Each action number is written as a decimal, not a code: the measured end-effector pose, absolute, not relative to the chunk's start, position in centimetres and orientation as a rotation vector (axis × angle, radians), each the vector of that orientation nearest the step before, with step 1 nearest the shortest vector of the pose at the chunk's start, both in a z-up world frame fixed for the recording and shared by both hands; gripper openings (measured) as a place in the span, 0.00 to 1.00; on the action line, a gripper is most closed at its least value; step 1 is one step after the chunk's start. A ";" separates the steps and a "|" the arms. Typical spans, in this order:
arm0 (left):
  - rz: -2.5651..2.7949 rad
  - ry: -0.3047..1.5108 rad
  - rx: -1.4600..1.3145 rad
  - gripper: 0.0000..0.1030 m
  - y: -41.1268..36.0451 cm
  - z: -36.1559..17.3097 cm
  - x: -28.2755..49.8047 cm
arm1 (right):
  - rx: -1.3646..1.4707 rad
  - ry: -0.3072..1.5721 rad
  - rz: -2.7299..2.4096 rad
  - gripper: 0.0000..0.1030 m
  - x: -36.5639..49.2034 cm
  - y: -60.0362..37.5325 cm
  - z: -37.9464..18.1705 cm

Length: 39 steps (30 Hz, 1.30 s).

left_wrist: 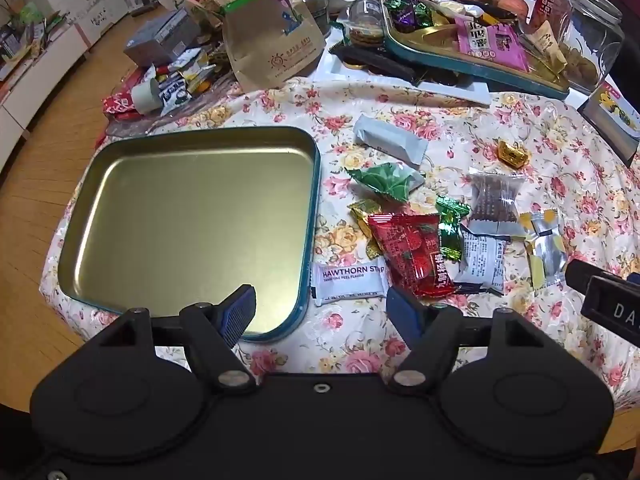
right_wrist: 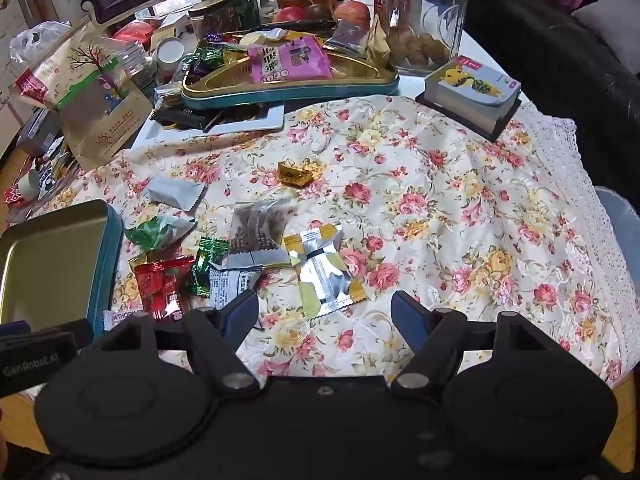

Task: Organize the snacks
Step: 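Move both tools toward the scattered wrapped snacks beside the tin tray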

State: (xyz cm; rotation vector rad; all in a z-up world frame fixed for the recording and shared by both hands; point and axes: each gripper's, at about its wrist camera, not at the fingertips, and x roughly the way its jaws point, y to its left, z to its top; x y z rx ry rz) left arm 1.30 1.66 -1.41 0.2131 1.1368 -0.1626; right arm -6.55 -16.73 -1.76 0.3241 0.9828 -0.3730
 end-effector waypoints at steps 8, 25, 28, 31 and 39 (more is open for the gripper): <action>-0.160 1.162 0.192 0.61 2.3 -1.4 1.8 | 0.368 1.008 -0.427 0.69 -6.1 -17.4 -2.6; -0.149 1.175 0.206 0.62 2.7 -1.7 1.8 | 0.370 1.044 -0.431 0.68 -5.8 -17.3 -3.0; -0.141 1.188 0.196 0.62 2.8 -1.9 1.9 | 0.363 1.053 -0.428 0.68 -5.7 -17.2 -3.1; -0.137 1.196 0.188 0.62 2.9 -2.0 2.0 | 0.351 1.054 -0.420 0.68 -5.7 -17.1 -3.1; -0.166 1.184 0.160 0.62 2.7 -1.5 2.2 | 0.353 1.015 -0.388 0.68 -5.5 -17.3 -2.6</action>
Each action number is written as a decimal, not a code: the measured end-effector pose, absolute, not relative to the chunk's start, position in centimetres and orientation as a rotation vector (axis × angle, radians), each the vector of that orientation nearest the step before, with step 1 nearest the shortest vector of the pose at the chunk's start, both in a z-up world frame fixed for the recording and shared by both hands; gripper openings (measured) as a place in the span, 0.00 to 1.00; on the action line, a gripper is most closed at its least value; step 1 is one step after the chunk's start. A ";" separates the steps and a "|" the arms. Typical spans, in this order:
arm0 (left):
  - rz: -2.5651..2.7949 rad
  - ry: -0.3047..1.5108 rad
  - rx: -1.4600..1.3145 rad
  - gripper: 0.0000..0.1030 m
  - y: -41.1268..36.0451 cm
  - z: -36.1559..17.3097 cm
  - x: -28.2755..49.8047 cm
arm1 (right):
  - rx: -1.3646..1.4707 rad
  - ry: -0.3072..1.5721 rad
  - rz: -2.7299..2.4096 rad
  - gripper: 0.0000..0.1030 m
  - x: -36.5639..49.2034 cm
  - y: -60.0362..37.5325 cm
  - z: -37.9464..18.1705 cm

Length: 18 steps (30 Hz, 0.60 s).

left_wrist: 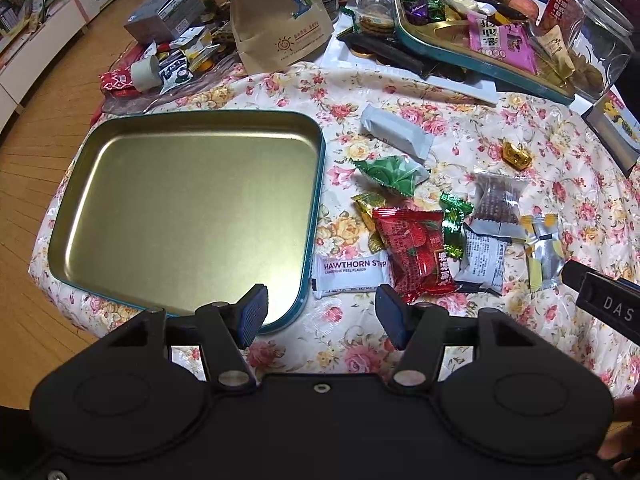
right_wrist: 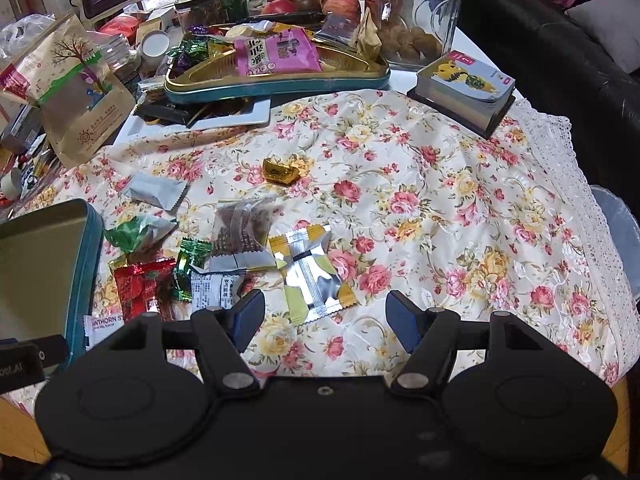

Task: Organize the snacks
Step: 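Move both tools toward the scattered wrapped snacks beside the tin tray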

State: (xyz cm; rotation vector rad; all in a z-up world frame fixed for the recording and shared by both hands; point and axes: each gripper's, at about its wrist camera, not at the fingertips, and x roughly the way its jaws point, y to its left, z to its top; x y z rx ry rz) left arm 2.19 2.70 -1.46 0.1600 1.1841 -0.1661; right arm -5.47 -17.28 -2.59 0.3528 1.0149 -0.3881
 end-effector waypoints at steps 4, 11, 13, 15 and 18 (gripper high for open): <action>-0.203 1.175 0.163 0.61 2.3 -0.4 2.5 | 0.397 1.011 -0.343 0.66 -5.0 -17.4 -1.9; -0.263 1.103 0.181 0.61 1.8 4.0 4.0 | 0.427 0.991 -0.303 0.65 -4.0 -18.7 0.6; -0.260 1.066 0.202 0.61 1.4 5.4 4.5 | 0.444 1.005 -0.293 0.65 -3.4 -19.4 1.1; -0.274 1.052 0.208 0.61 1.2 6.0 5.2 | 0.460 1.018 -0.282 0.64 -2.7 -19.9 1.2; -0.296 1.082 0.182 0.61 1.1 5.5 6.4 | 0.463 1.043 -0.289 0.64 -1.9 -20.5 0.2</action>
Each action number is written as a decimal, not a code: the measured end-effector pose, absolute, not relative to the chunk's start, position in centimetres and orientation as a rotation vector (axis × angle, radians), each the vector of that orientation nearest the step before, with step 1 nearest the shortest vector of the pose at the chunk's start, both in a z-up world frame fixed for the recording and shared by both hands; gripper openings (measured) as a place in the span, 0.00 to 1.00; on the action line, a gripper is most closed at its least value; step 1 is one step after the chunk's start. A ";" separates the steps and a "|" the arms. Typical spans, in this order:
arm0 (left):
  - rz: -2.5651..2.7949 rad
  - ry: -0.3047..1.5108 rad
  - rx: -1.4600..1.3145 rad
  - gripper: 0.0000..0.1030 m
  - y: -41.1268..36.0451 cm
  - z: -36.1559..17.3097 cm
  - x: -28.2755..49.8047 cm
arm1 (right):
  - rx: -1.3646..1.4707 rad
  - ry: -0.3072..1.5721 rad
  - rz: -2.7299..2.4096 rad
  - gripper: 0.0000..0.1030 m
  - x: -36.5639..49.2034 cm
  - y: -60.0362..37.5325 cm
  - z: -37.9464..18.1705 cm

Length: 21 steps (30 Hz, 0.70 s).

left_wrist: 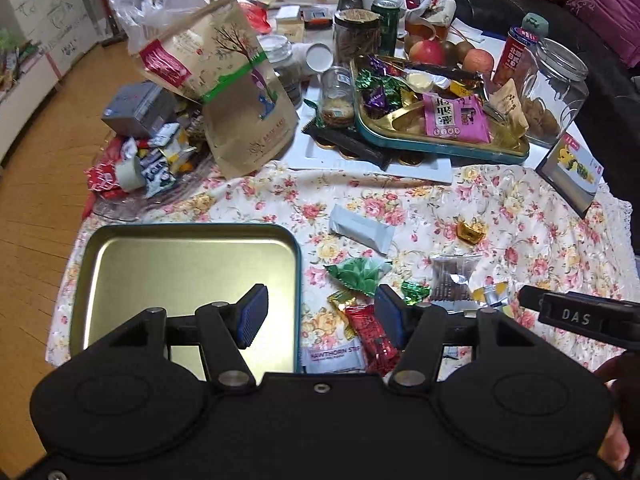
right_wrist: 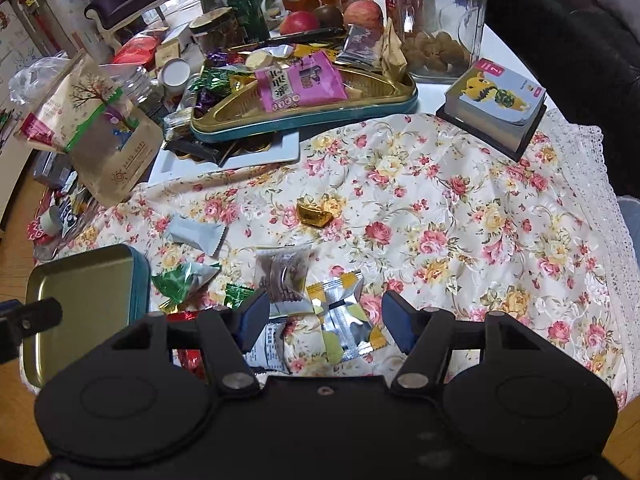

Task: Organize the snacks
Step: 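Move both tools toward the scattered wrapped snacks beside the tin tray, then grasp the silver-yellow candy with the right tool while the left tool grasps the red candy packet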

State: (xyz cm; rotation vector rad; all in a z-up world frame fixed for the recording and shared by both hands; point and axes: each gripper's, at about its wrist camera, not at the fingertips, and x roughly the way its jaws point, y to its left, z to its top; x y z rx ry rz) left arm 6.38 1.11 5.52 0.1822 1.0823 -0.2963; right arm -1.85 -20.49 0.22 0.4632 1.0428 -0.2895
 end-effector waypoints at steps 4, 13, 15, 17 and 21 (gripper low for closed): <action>-0.301 1.158 0.155 0.61 0.8 3.0 7.3 | 0.464 1.084 -0.329 0.63 -1.1 -21.4 -2.4; -0.329 1.268 0.116 0.61 0.8 -0.1 7.6 | 0.385 1.162 -0.323 0.63 -0.1 -21.2 -7.2; -0.331 1.282 0.113 0.61 0.8 -0.4 7.8 | 0.329 1.162 -0.317 0.63 0.1 -20.5 -7.6; -0.348 1.288 0.120 0.61 0.6 -0.6 7.7 | 0.284 1.158 -0.311 0.63 0.4 -20.0 -8.0; -0.386 1.278 0.139 0.61 0.0 -0.8 7.3 | 0.259 1.191 -0.298 0.63 1.2 -19.6 -9.2</action>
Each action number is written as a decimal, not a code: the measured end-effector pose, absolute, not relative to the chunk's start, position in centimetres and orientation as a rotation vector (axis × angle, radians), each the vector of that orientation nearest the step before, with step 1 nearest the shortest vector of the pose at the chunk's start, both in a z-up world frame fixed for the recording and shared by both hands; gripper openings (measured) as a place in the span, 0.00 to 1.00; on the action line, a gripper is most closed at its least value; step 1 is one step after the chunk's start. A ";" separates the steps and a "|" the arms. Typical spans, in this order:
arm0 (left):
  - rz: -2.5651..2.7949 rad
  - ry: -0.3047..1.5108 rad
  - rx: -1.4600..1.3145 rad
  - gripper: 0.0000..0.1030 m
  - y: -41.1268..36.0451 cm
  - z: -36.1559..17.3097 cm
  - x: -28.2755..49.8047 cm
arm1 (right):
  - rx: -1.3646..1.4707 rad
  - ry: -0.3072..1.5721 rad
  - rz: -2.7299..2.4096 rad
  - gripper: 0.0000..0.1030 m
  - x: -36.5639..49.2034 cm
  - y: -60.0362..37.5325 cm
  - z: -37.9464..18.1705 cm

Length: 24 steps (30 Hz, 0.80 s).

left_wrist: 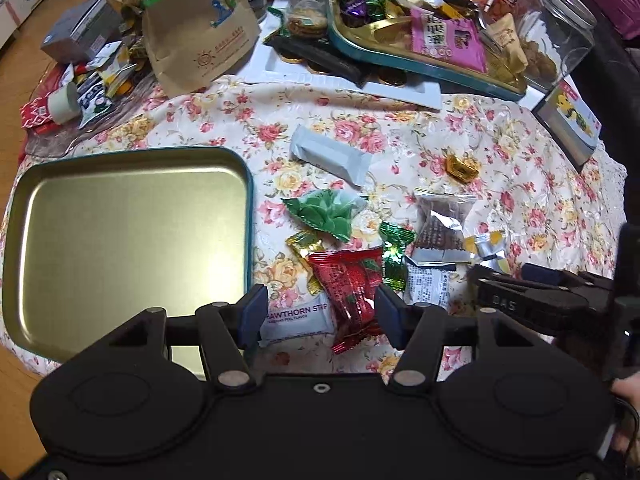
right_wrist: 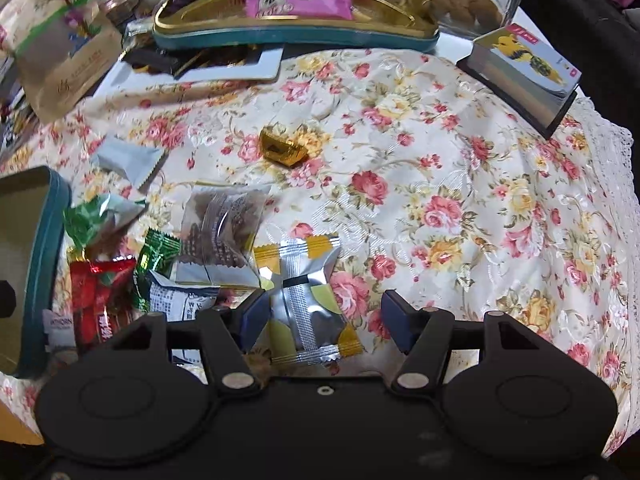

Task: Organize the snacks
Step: 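Grasp the silver-yellow candy with the right tool while the left tool grasps the red candy packet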

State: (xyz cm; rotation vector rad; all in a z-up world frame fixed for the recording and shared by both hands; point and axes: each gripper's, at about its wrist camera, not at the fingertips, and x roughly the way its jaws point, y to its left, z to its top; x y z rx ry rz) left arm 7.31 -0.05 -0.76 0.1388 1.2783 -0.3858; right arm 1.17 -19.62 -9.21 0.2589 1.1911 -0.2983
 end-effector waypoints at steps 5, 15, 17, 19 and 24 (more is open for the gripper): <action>-0.393 1.299 0.144 0.61 -1.0 -1.7 7.5 | 0.299 1.202 -0.300 0.63 2.0 -19.6 -10.2; -0.345 1.340 0.162 0.61 -3.5 -4.7 7.9 | 0.379 1.211 -0.272 0.37 0.8 -20.3 -8.4; -0.331 1.354 0.154 0.61 -3.7 -5.3 8.0 | 0.410 1.196 -0.283 0.37 0.5 -20.8 -7.6; -0.319 1.354 0.166 0.61 -4.2 -5.7 7.9 | 0.442 1.173 -0.295 0.37 0.2 -21.5 -6.6; -0.315 1.342 0.192 0.61 -5.5 -6.5 7.8 | 0.533 1.114 -0.312 0.37 -0.5 -23.1 -4.7</action>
